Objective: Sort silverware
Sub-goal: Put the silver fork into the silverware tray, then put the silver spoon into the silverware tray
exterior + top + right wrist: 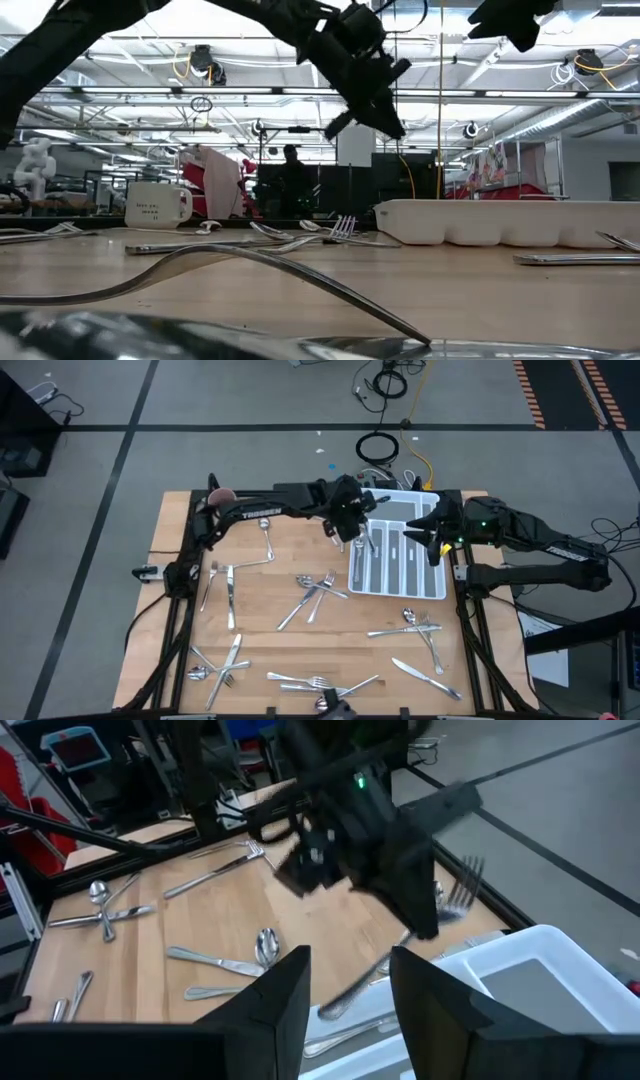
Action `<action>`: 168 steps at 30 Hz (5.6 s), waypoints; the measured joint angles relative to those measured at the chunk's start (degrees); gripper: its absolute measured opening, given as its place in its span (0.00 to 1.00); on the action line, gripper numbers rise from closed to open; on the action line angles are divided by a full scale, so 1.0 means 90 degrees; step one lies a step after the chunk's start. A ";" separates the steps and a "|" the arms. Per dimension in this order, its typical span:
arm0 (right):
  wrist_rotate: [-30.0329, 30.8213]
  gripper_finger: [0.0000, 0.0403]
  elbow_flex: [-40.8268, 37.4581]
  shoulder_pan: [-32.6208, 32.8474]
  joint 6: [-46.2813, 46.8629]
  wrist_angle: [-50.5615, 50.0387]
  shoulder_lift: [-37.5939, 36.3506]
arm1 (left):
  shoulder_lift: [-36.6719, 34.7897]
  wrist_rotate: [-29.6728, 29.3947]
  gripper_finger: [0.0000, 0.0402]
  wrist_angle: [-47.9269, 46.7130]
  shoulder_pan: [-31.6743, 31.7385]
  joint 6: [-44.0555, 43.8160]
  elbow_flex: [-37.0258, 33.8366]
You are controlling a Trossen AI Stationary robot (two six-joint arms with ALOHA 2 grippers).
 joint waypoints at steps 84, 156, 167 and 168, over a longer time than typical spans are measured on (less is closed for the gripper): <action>-0.1267 0.00 -0.2308 0.1760 0.2521 -0.0258 0.0518 | -0.1702 -0.1809 0.19 -0.2293 -0.0052 -0.5988 0.1698; 0.0336 0.00 -0.2620 0.3170 0.7185 -0.1986 0.3055 | -0.1908 -0.1727 0.19 -0.3306 -0.0065 -0.6375 0.1583; -0.0297 0.00 -0.2625 0.3164 0.6773 -0.1987 0.3055 | -0.1908 -0.1724 0.19 -0.3304 -0.0060 -0.6334 0.1583; -0.0368 0.00 -0.2620 0.3162 0.6642 -0.1955 0.3060 | -0.1908 -0.1724 0.19 -0.3304 -0.0060 -0.6335 0.1583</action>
